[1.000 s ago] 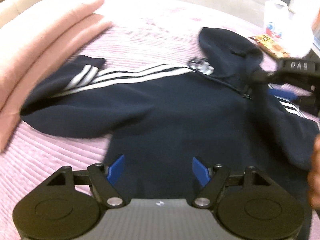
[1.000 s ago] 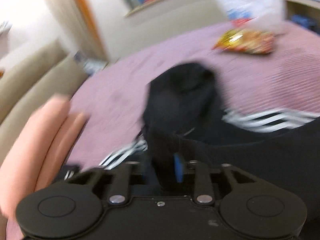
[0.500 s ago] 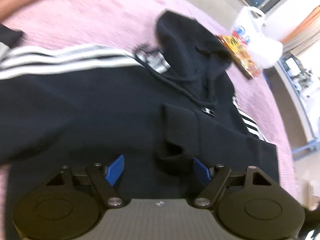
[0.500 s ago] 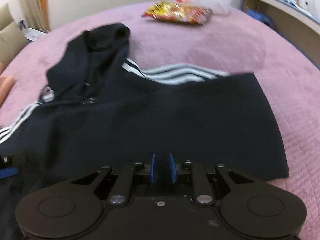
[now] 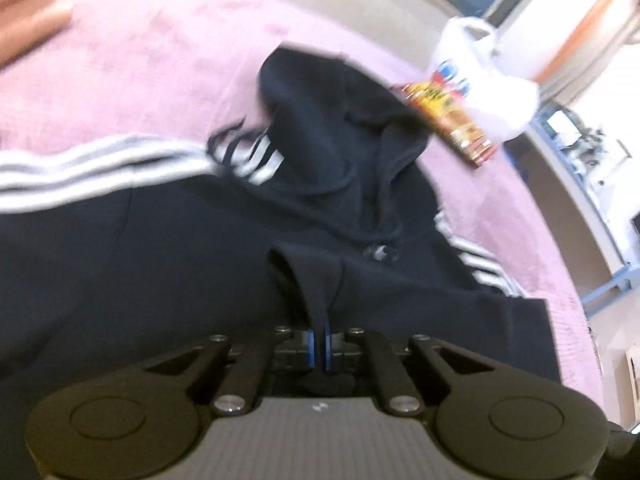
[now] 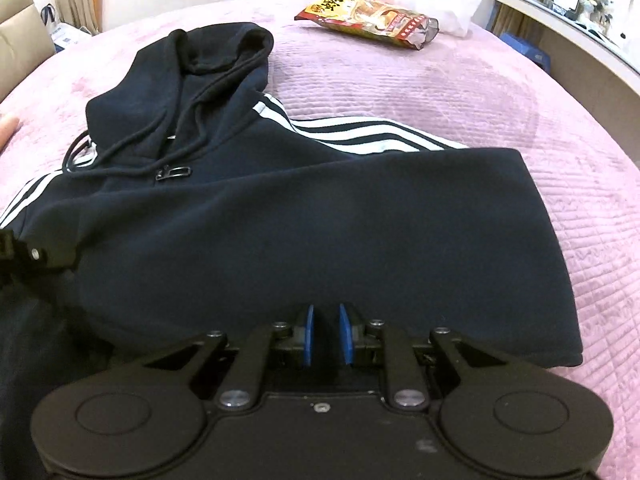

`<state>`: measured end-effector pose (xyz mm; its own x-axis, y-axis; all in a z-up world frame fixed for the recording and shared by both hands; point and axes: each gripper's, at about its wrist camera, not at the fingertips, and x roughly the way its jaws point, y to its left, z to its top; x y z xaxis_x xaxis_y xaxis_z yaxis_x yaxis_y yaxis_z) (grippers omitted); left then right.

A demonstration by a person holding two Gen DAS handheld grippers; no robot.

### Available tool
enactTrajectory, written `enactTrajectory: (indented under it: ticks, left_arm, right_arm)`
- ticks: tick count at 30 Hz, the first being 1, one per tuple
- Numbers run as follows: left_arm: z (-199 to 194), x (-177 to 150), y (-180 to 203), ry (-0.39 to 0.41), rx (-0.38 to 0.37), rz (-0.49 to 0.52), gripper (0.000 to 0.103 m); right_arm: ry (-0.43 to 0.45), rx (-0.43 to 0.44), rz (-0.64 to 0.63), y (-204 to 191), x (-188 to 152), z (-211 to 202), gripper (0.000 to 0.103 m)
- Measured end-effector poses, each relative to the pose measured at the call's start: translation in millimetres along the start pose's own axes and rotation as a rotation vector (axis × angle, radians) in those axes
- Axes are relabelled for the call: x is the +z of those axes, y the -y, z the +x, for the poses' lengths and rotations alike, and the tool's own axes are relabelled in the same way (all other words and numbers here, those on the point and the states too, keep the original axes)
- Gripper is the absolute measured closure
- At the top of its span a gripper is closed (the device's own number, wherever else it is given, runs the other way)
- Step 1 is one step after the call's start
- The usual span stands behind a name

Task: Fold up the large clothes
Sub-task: 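Grasp the other striped sleeve with the left tool and fold it across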

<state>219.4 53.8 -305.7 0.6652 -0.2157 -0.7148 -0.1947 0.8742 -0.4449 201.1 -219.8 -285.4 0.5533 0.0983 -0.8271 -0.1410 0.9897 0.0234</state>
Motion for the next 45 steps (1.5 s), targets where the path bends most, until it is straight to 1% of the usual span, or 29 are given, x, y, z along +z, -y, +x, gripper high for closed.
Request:
enactTrajectory:
  ticks: [3,4,6,8,9,10,12,14,15,16,17,18,19,20,21,23,24,25,26,27,29,30,31,32,33,36,39,42,45]
  left_arm:
    - [-35,18,-6,0.089,-0.060,-0.030,0.098]
    - [-49,25,-8,0.131,-0.044,-0.023,0.098]
    - [-70,35,-17,0.198,0.027,-0.004,0.098]
    - [-85,45,-36,0.233,0.130,-0.001,0.098]
    - [-86,48,-48,0.230,0.207,0.012,0.098]
    - [-80,48,-59,0.195,0.258,0.023,0.098]
    - [-57,43,-77,0.080,0.338,0.037,0.093]
    - [-37,30,-82,0.004,0.461,0.092,0.078]
    - [-30,22,-81,-0.007,0.514,0.131,0.074]
    - [-32,16,-79,0.013,0.538,0.151,0.066]
    - [-37,14,-72,0.047,0.560,0.161,0.057]
    - [-44,12,-66,0.092,0.567,0.159,0.054]
    - [-53,11,-62,0.134,0.563,0.149,0.053]
    - [-61,11,-57,0.177,0.549,0.135,0.052]
    - [-70,12,-53,0.218,0.523,0.120,0.052]
    - [-83,13,-43,0.280,0.453,0.116,0.048]
    - [-85,14,-35,0.286,0.405,0.140,0.042]
    - [-79,18,-28,0.262,0.356,0.164,0.022]
    - [-70,20,-26,0.212,0.294,0.181,0.011]
    - [-56,20,-25,0.158,0.240,0.184,0.011]
    - [-28,17,-29,0.094,0.248,0.171,0.042]
    - [-13,15,-32,0.040,0.255,0.180,0.051]
    - [-1,13,-34,-0.013,0.265,0.189,0.064]
    - [10,9,-37,-0.042,0.293,0.202,0.064]
    - [11,6,-39,-0.012,0.292,0.217,0.064]
    - [1,5,-40,-0.006,0.284,0.239,0.065]
    - [-28,5,-47,0.047,0.264,0.207,0.064]
    - [-66,17,-66,0.124,0.332,0.200,0.061]
    - [-102,37,-96,0.173,0.435,0.214,0.050]
  right_arm:
    - [0.031,0.037,0.012,-7,3,-15,0.080]
    - [0.043,0.048,0.011,-10,3,-20,0.080]
    - [0.057,0.079,0.016,-17,4,-27,0.080]
    - [0.073,0.114,0.015,-26,3,-33,0.080]
    - [0.086,0.121,0.009,-30,3,-35,0.079]
    - [0.096,0.124,0.003,-33,2,-36,0.077]
    - [0.112,0.100,-0.012,-38,1,-33,0.076]
    - [0.107,0.024,-0.012,-39,-1,-24,0.076]
    - [0.095,-0.023,0.001,-38,-3,-16,0.076]
    - [0.065,-0.058,0.011,-37,-5,-7,0.076]
    - [-0.018,-0.076,0.006,-37,-8,11,0.074]
    - [-0.049,-0.076,-0.019,-39,-10,19,0.072]
    - [-0.025,-0.080,-0.063,-43,-7,14,0.071]
    - [-0.026,-0.056,-0.081,-45,-3,9,0.071]
    - [-0.020,0.005,-0.045,-41,2,1,0.073]
    - [0.052,0.037,0.019,-34,9,-21,0.073]
    - [0.106,0.022,0.010,-35,12,-32,0.073]
    - [0.144,0.006,-0.008,-38,14,-39,0.073]
    - [0.163,-0.006,-0.021,-41,14,-42,0.072]
    - [0.158,-0.009,-0.028,-44,15,-40,0.072]
    - [0.098,-0.015,-0.027,-48,13,-27,0.072]
    - [0.057,-0.019,-0.014,-48,10,-18,0.072]
    - [0.018,-0.020,-0.004,-47,7,-9,0.072]
    - [-0.036,-0.021,0.011,-46,4,3,0.072]
    - [-0.075,-0.012,0.035,-41,-2,11,0.072]
    - [-0.061,0.011,0.067,-35,-3,10,0.072]
    - [-0.060,0.008,0.034,-37,-4,8,0.071]
    - [-0.044,-0.004,-0.015,-42,-8,6,0.071]
    - [-0.039,0.003,-0.003,-41,-10,5,0.071]
